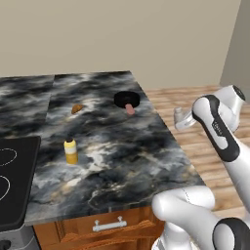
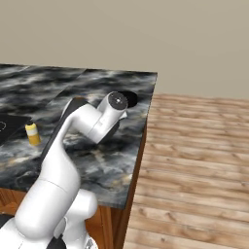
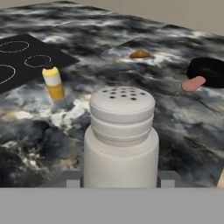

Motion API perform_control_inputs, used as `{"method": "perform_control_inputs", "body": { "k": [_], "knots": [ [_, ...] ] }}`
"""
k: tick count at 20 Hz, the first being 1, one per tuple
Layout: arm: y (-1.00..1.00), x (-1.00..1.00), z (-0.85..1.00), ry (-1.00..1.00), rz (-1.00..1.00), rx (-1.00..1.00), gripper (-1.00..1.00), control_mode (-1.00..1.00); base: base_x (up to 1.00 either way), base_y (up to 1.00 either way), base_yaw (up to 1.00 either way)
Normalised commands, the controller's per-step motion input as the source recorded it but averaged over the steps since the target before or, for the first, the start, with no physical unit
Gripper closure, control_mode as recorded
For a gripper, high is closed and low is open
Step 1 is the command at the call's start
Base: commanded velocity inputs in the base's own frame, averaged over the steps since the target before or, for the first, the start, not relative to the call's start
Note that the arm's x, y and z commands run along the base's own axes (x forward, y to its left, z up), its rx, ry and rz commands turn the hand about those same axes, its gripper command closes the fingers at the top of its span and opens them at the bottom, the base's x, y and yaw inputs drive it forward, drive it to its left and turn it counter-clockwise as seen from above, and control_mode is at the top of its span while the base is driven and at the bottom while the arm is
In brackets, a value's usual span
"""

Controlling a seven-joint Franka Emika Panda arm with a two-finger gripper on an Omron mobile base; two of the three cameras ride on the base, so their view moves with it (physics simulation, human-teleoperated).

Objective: Move the shaker and mustard from the cabinet to the dining counter.

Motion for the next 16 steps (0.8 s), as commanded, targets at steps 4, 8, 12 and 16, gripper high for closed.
{"method": "perform_control_inputs", "body": {
  "k": [4, 8, 12, 16],
  "knots": [
    [0.0, 0.1, -0.33, 0.06, 0.0, 0.0, 1.0, -1.0, 0.0, 0.0, 0.0],
    [0.0, 0.04, -0.46, 0.01, 0.0, 0.0, 1.0, -1.0, 0.0, 0.0, 0.0],
    [0.0, 0.03, -0.49, 0.0, 0.0, 0.0, 1.0, -1.0, 0.0, 0.0, 0.0],
    [0.0, 0.01, -0.46, 0.0, 0.0, 0.0, 1.0, -1.0, 0.0, 0.0, 0.0]
  ]
}}
